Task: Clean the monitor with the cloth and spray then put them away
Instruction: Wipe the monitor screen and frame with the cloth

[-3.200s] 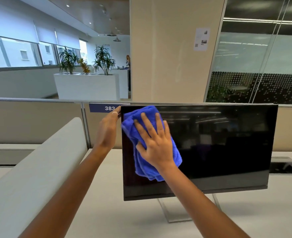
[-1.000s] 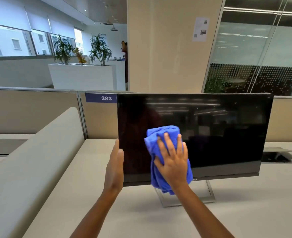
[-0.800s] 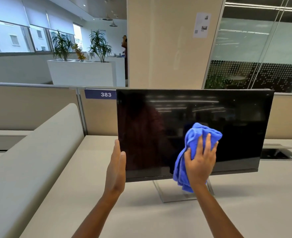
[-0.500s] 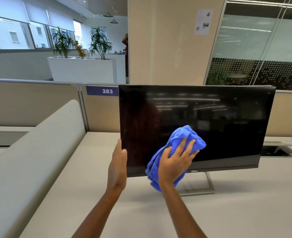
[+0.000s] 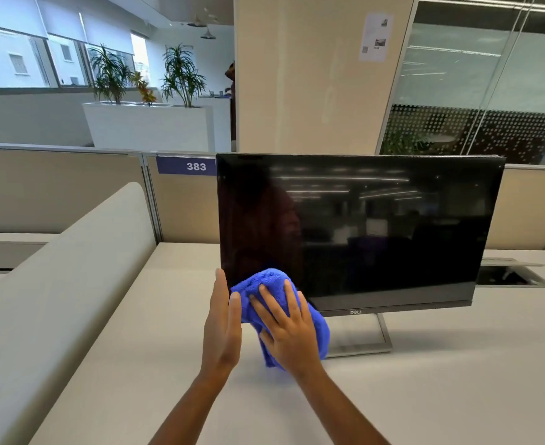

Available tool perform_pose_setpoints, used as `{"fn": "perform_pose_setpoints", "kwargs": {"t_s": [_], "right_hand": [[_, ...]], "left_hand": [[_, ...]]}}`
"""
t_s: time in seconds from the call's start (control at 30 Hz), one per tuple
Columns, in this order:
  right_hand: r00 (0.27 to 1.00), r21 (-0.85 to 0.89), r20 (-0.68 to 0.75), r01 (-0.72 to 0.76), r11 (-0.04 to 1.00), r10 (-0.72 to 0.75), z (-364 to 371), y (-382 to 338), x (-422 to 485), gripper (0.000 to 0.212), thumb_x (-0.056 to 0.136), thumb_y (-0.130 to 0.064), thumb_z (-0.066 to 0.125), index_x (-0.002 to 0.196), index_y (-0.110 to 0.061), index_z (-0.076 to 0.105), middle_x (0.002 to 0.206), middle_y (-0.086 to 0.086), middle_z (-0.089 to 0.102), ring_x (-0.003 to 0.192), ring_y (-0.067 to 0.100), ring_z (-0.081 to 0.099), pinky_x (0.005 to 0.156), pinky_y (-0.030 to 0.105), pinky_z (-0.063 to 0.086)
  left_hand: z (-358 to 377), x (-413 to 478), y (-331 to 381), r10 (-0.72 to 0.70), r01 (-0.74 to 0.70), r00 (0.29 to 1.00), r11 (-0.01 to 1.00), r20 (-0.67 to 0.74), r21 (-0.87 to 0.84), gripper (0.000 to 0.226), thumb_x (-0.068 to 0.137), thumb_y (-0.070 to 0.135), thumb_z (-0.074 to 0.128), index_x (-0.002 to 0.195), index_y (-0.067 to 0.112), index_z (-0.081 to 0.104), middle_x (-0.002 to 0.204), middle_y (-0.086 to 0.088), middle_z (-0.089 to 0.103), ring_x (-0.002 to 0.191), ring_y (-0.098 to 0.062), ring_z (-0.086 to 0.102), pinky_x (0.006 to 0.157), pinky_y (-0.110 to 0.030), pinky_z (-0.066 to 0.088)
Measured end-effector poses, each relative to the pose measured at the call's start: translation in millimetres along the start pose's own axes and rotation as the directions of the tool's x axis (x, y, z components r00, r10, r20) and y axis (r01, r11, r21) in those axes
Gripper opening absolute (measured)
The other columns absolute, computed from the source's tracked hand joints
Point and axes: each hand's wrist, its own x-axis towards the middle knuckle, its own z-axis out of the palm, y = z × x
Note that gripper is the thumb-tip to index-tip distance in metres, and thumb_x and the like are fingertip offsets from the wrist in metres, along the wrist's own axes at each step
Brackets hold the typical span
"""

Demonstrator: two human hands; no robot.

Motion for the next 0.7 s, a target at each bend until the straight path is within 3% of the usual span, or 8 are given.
{"fn": "perform_pose_setpoints", "kwargs": {"t_s": [0.17,0.27,0.37,0.47,0.6,0.7], "right_hand": [[0.994,-0.040,-0.091,-0.071,0.997,0.067,-9.1,60.4,-38.1,0.049,0.075,-0.025,0.050,0.123,-0.028,0.057,0.129,-0.006,0.060,0.123,0.033,0.040,0.092,0.044,0.041],[0.976,-0.083,-0.079,-0.211,0.974,0.204,-19.3,92.1,-58.7,0.047,0.074,-0.021,0.047,0.120,-0.023,0.049,0.131,-0.003,0.050,0.116,0.033,0.044,0.078,0.040,0.050],[0.891,-0.123,0.001,-0.450,0.884,0.454,-32.1,116.7,-79.4,0.042,0.076,-0.018,0.045,0.117,-0.014,0.056,0.124,0.009,0.061,0.100,0.040,0.058,0.063,0.040,0.053],[0.772,-0.153,0.104,-0.610,0.777,0.627,-43.2,125.5,-87.2,0.043,0.071,-0.005,0.071,0.113,-0.004,0.061,0.118,0.021,0.063,0.087,0.045,0.061,0.056,0.045,0.053],[0.669,-0.109,0.118,-0.726,0.679,0.734,-53.8,109.1,-71.1,0.041,0.063,0.004,0.076,0.103,0.002,0.066,0.111,0.025,0.064,0.078,0.046,0.061,0.055,0.048,0.051],[0.635,-0.071,0.111,-0.762,0.643,0.764,-58.7,91.8,-56.8,0.044,0.055,0.008,0.078,0.098,0.002,0.068,0.104,0.024,0.066,0.070,0.044,0.060,0.053,0.045,0.049]], "left_hand": [[8.2,-10.9,-10.0,0.013,-0.009,0.999,0.996,-0.040,0.091,0.065,0.086,0.045,0.018,0.145,0.022,0.006,0.146,0.021,0.006,0.138,0.003,0.009,0.101,0.003,0.004],[11.6,-15.9,-16.5,0.015,-0.009,0.999,0.992,-0.046,0.126,0.063,0.087,0.043,0.018,0.145,0.023,0.005,0.146,0.021,0.005,0.137,0.004,0.007,0.108,-0.008,0.007],[13.1,-20.4,-19.9,0.009,0.000,0.998,0.989,-0.058,0.147,0.060,0.091,0.045,0.018,0.145,0.023,0.005,0.147,0.020,0.006,0.135,0.004,0.008,0.110,-0.016,0.009],[12.4,-23.5,-21.4,-0.002,0.013,0.996,0.990,-0.084,0.138,0.063,0.089,0.048,0.017,0.146,0.019,0.012,0.150,0.014,0.014,0.135,0.003,0.012,0.110,-0.017,0.011],[12.2,-27.8,-22.1,-0.023,0.036,0.994,0.992,-0.108,0.118,0.062,0.093,0.048,0.018,0.145,0.014,0.020,0.153,-0.001,0.024,0.141,-0.013,0.021,0.110,-0.021,0.015],[12.9,-28.6,-21.8,-0.032,0.044,0.992,0.994,-0.120,0.099,0.065,0.089,0.047,0.019,0.144,0.013,0.023,0.152,-0.004,0.028,0.141,-0.019,0.025,0.110,-0.025,0.018]]}}
